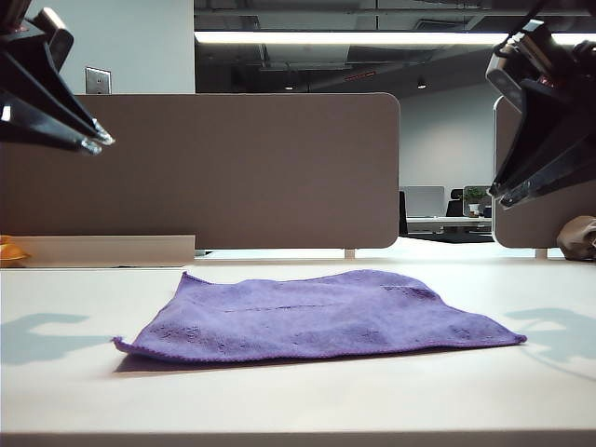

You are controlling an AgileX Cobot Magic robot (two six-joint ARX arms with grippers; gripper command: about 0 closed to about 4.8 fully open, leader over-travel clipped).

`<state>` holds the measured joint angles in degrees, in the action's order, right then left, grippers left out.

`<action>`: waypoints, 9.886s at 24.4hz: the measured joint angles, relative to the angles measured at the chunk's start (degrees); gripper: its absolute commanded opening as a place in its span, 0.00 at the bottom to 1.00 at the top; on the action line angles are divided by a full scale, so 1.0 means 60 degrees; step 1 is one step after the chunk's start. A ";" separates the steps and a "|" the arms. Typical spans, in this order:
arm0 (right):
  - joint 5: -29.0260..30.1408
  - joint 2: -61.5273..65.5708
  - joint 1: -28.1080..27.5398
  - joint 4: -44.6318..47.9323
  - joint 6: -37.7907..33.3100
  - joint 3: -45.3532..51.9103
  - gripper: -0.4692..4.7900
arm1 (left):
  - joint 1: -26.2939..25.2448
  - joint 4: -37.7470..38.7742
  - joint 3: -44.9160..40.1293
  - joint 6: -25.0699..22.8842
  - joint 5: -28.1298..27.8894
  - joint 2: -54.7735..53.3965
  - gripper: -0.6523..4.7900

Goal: Fold the bottom of the cloth upward, then fold it vertically to form a square shape.

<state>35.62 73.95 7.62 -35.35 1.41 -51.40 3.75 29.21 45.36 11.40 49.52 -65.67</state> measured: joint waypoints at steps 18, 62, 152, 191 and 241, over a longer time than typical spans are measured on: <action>-0.0477 0.1392 0.0004 -0.0397 0.0718 0.0025 0.30 | 0.0517 0.1781 -0.0036 -0.1111 -0.0903 -0.1923 0.35; -0.0692 0.2823 0.0007 0.0415 0.0750 0.0138 0.30 | 0.1708 -0.0138 -0.0663 -0.0022 -0.1013 -0.3796 0.35; 0.1049 0.2561 0.0142 -0.0244 0.0743 0.0018 0.09 | 0.1905 -0.1508 -0.0659 0.1115 0.0073 -0.3005 0.11; -0.0018 0.2765 0.0200 -0.0984 0.0251 -0.0794 0.59 | 0.1891 -0.5399 -0.0583 0.3876 -0.0291 -0.2302 0.11; 0.4557 0.2940 -0.0073 0.2116 -0.3093 0.1399 0.49 | 0.0758 -0.5770 0.0055 0.4258 -0.0412 -0.2339 0.11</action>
<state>62.96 91.59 7.18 -22.65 -17.15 -43.00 8.29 -5.41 45.69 36.95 47.05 -79.70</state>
